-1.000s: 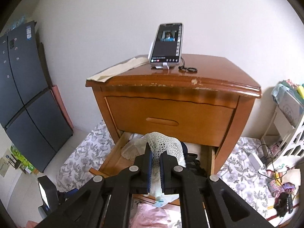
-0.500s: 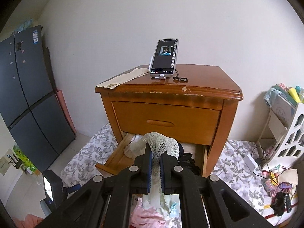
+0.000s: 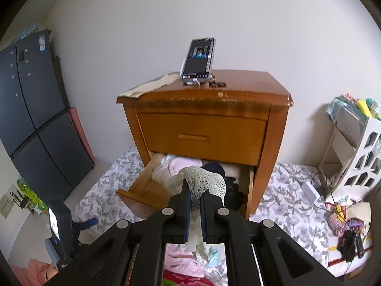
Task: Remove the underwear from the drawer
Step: 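Lift the pale green lace garment up out of the drawer with the right gripper, then lower the lace garment onto the pink shirt and open the right gripper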
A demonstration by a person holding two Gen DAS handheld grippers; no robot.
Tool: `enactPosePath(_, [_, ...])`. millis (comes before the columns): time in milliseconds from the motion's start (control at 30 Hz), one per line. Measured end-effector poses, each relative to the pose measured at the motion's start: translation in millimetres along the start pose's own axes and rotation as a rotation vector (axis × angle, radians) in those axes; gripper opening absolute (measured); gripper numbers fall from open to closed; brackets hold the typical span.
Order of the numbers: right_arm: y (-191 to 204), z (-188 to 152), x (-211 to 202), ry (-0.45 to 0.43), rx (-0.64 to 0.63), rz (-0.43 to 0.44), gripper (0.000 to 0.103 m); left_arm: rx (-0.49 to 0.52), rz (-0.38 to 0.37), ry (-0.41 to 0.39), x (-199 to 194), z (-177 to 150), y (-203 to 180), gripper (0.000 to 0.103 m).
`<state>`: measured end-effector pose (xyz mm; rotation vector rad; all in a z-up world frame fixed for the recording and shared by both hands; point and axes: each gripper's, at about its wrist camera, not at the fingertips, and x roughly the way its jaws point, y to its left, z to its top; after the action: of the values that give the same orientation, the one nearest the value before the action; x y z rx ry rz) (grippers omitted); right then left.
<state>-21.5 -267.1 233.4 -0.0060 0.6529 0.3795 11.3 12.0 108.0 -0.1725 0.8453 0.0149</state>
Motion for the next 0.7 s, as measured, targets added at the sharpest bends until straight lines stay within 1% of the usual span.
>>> enactPosePath(167, [-1,-10,5,0.024,0.005,0.01,0.008,0.004,0.007,0.007,1,-1,-1,0.102])
enactPosePath(300, [0,-18,17,0.06,0.008,0.02,0.008,0.008,0.006,0.012,3,-1,-2,0.102])
enactPosePath(700, [15,-51,81,0.239,0.016,0.073,0.01,0.002,0.004,0.035,11,-2,1,0.102])
